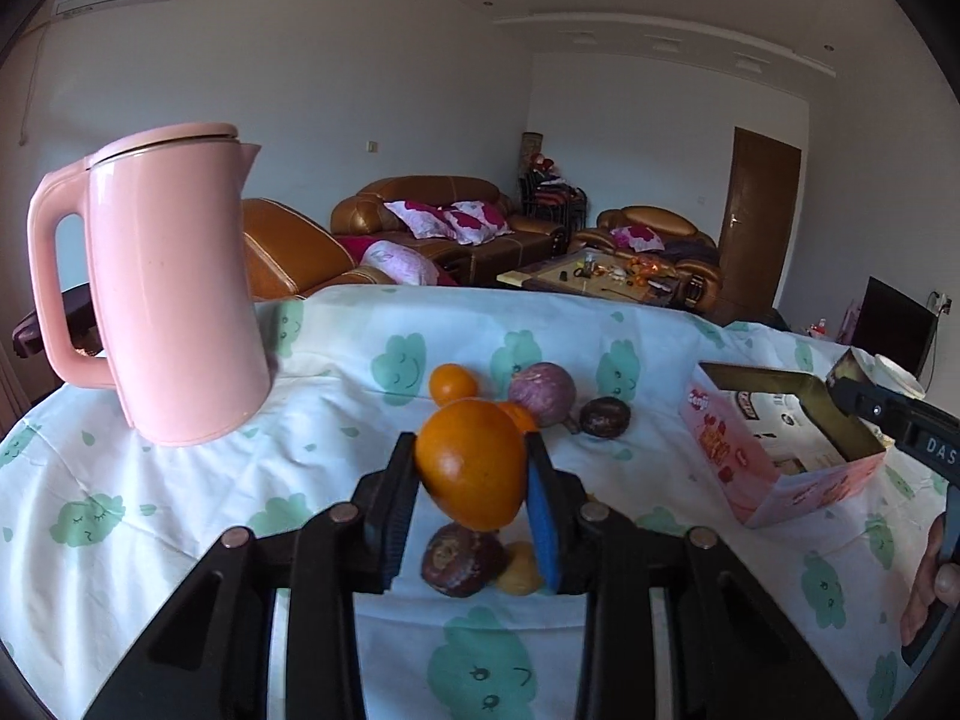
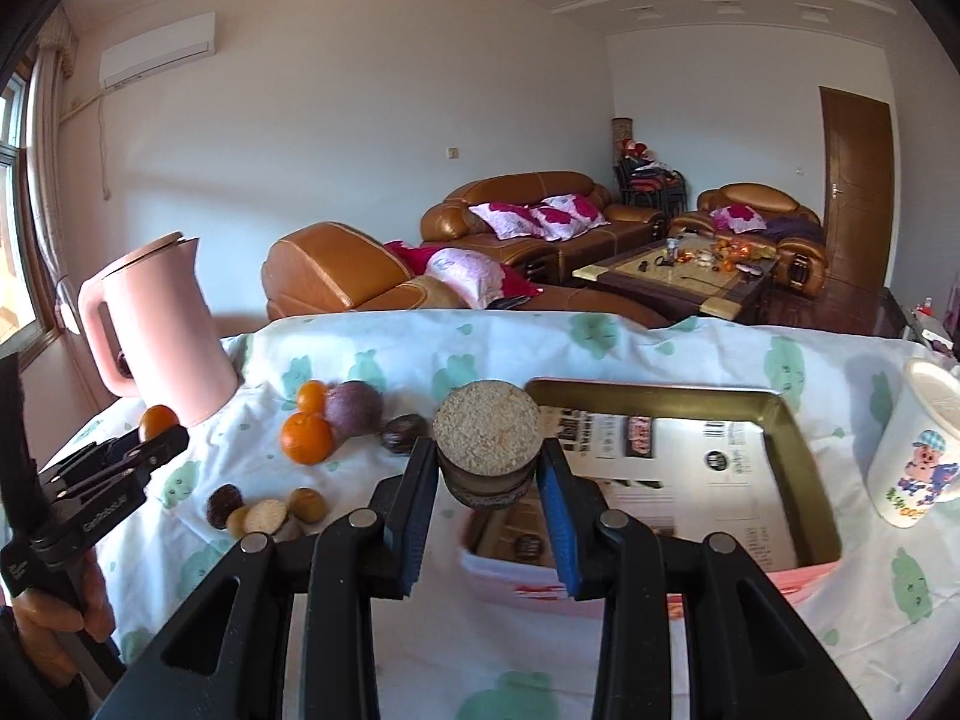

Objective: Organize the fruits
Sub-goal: 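Carry the cookie into the pink tin box with right while left grasps an orange and drops it in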

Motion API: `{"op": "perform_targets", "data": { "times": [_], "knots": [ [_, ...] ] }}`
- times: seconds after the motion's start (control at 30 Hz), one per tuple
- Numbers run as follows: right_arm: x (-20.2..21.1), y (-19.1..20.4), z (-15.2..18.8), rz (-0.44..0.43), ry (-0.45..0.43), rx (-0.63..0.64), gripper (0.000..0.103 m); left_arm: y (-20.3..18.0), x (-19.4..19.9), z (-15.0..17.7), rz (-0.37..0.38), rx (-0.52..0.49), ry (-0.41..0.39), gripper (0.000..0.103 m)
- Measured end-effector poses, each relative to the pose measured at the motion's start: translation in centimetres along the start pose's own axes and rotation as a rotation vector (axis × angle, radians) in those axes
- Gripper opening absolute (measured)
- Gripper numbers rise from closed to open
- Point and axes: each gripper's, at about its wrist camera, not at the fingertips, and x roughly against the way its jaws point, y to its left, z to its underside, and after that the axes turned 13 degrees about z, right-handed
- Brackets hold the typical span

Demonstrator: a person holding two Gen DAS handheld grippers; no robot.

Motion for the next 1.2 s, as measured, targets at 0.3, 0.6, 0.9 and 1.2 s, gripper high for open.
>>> {"op": "perform_targets", "data": {
  "times": [0.3, 0.6, 0.9, 1.2],
  "knots": [
    [-2.5, -8.3, 0.6, 0.133, 0.068, -0.049, 0.036, -10.4, -4.2, -0.1, 0.164, -0.162, 0.074, 0.035],
    [-4.3, -8.8, 1.2, 0.124, 0.141, -0.029, 0.036, -18.3, -9.9, -0.8, 0.284, -0.190, 0.149, 0.035],
    [-6.2, -9.1, 2.0, 0.093, 0.227, -0.047, 0.036, -18.5, -13.2, -0.5, 0.261, -0.157, 0.269, 0.035],
    [-6.0, -9.0, 2.0, 0.077, 0.215, -0.064, 0.040, -19.2, -13.4, -0.1, 0.213, -0.189, 0.272, 0.040]
  ]
}}
